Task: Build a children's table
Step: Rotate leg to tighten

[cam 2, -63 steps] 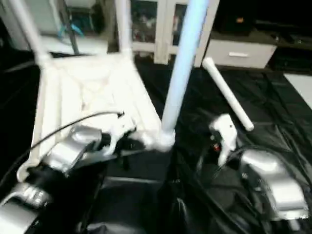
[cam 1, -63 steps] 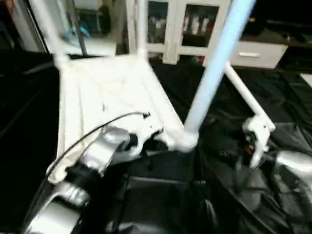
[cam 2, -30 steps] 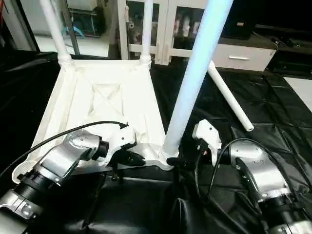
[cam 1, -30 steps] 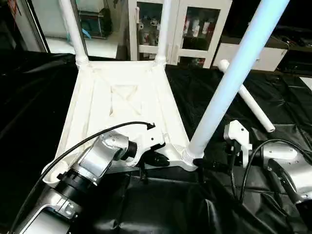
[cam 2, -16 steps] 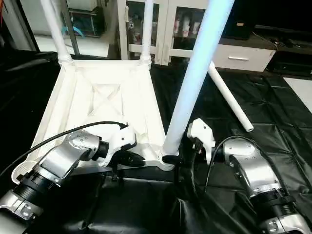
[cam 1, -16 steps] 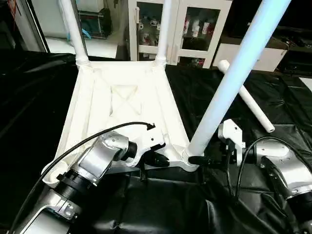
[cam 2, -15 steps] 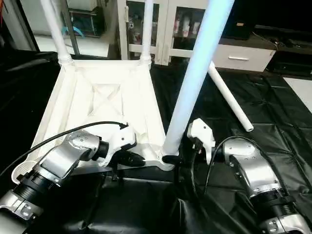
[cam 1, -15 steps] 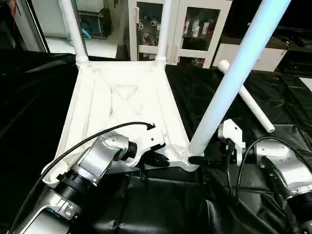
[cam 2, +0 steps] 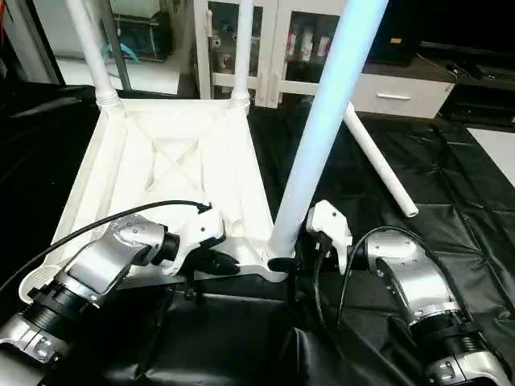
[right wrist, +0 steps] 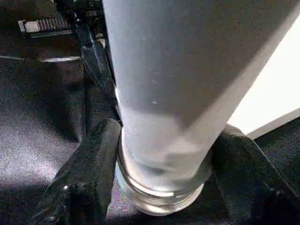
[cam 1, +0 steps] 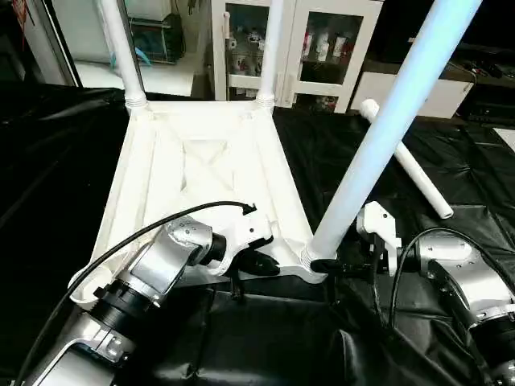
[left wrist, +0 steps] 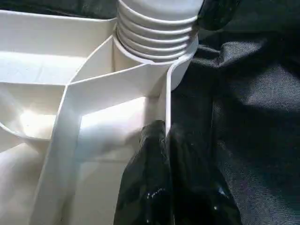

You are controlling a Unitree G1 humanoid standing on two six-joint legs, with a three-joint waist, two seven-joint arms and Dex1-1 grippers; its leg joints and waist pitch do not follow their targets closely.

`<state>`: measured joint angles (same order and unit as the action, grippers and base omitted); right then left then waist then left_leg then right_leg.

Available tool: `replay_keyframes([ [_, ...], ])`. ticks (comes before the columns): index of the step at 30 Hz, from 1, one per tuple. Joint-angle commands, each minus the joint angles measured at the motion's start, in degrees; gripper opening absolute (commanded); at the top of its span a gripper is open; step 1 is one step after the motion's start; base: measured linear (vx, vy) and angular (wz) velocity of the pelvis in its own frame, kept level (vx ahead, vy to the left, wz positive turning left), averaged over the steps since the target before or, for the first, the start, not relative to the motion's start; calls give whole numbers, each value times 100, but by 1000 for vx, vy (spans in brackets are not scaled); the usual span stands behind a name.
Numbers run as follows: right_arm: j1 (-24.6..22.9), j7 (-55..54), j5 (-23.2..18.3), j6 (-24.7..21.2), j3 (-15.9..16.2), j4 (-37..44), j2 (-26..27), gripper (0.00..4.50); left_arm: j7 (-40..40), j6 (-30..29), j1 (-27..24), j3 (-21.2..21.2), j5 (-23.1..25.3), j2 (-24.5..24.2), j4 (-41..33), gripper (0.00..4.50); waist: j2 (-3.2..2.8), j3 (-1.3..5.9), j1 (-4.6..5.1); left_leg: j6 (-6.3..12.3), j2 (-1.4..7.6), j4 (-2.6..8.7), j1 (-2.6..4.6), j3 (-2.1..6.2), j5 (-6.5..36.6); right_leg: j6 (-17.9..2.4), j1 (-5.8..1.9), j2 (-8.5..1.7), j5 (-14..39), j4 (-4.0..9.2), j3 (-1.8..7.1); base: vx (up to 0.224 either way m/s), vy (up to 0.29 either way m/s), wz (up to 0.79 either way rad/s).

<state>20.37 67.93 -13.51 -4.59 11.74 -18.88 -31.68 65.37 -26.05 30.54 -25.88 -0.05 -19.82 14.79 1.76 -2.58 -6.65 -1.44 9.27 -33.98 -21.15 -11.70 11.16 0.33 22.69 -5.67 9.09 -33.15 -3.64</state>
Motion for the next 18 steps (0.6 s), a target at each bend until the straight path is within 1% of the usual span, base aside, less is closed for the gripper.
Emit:
replay_keyframes([
  [1,41,137,93,74,81,-89,-10,260,124,-87,-124,-333,78,16,24,0,54,344,20,323,435,423,128,181,1006,-1503,-217,-378,1079,262,244,0,0,0],
  [2,39,139,96,76,80,-92,-6,259,124,-87,-125,-334,79,14,25,0,60,347,21,318,433,422,126,182,1008,-1501,-221,-378,1075,259,244,0,0,0],
  [3,24,138,99,80,82,-91,1,259,131,-94,-127,-338,80,10,23,0,43,347,19,311,433,423,130,183,1011,-1506,-219,-377,1065,259,244,0,0,0],
  [6,-18,63,70,73,32,-101,51,259,144,-138,-131,-340,67,9,20,0,53,345,23,310,432,426,129,183,1035,-1499,-220,-374,1070,260,244,0,0,0],
  [8,-51,-340,31,-20,-135,-198,237,259,64,-205,-129,-305,58,63,62,0,46,339,31,285,430,433,125,185,1053,-1493,-216,-374,1112,268,246,0,0,0],
  [9,-58,-431,28,-42,-164,-217,281,259,31,-214,-123,-292,59,87,86,0,45,340,37,268,430,434,125,185,1090,-1488,-214,-375,1147,273,246,0,0,0],
  [10,-103,-718,4,-152,-252,-255,429,259,-102,-241,-94,-244,66,182,186,0,47,329,55,211,431,448,126,188,1213,-1458,-208,-369,1280,292,245,0,0,0],
  [11,-140,-897,2,-220,-290,-273,520,259,-204,-262,-66,-207,72,258,268,0,47,313,68,127,430,469,137,197,1435,-1389,-197,-372,1544,332,243,0,0,0],
  [12,-168,-1061,29,-246,-313,-296,598,259,-295,-283,-39,-172,77,324,342,0,47,305,77,69,431,481,144,203,1556,-1338,-191,-370,1710,349,241,0,0,0],
  [13,-183,-1160,51,-255,-325,-311,643,259,-348,-296,-24,-152,79,361,384,0,53,288,98,-49,423,494,170,215,1854,-1211,-168,-376,2125,399,233,0,0,0],
  [14,-233,-1721,204,-246,-354,-383,901,259,-744,-288,113,-2,115,607,684,0,54,281,115,-100,421,503,181,232,2012,-1139,-161,-381,2350,423,223,0,0,0],
  [15,-242,-1994,253,-297,-378,-416,1034,258,-921,-297,182,76,118,727,825,0,62,246,157,-200,408,515,189,245,2277,-969,-127,-381,2794,491,213,-51,2,-1],
  [16,-244,-2243,280,-372,-408,-437,1179,258,-1088,-289,252,148,117,841,958,0,56,226,215,-301,387,503,251,302,2735,-677,-88,-407,3584,595,160,-57,2,-1],
  [17,-244,-2243,280,-372,-408,-437,1179,258,-1088,-289,252,148,117,841,958,0,63,225,242,-313,379,498,255,318,2817,-583,-89,-409,3773,625,137,-57,2,-1],
  [18,-202,-2810,363,-488,-501,-500,1476,258,-1470,-270,387,278,159,1026,1213,0,58,219,279,-333,373,503,242,357,2929,-420,-102,-411,4013,673,89,-59,5,-5],
])
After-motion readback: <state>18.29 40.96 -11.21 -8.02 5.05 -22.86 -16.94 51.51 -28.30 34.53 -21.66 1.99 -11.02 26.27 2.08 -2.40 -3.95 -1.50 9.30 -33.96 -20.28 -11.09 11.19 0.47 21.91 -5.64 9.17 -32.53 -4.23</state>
